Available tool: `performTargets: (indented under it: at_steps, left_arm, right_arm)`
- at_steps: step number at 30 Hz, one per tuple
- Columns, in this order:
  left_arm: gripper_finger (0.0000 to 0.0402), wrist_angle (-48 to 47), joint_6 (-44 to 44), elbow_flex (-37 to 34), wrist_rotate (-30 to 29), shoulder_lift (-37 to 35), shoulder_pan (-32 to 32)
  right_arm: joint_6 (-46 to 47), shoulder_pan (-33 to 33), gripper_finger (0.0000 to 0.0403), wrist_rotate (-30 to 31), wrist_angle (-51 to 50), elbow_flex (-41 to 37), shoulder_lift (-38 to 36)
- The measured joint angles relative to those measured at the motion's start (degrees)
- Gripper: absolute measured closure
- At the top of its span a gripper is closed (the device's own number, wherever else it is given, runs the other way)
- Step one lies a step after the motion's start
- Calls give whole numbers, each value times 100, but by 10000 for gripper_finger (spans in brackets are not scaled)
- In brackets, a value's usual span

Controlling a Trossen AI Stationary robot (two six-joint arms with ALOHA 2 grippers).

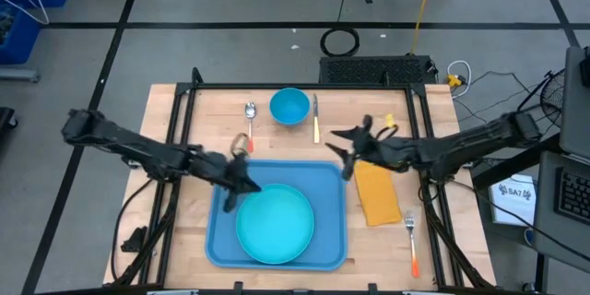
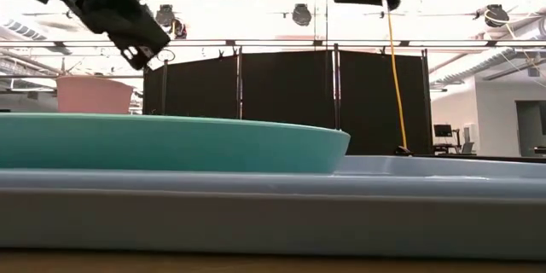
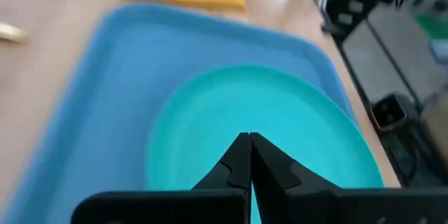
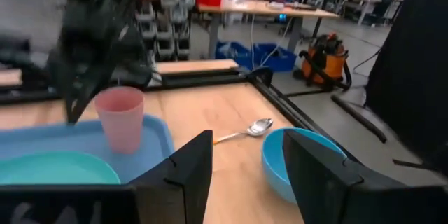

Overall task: Set up tray
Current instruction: Put the light blue plate on the blue serving tray

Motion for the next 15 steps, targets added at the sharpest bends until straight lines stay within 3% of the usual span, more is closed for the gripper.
performTargets:
  at_steps: [7, 15]
  left_arm:
    - [400, -1193, -25, 1788, 212, 1853, -459]
    - [401, -3075, -289, 3558, 155, 3462, -788]
  right_arm:
    - [209, 0, 241, -2, 656, -1009, -912]
    - [220, 0, 241, -8, 707, -1279, -1116]
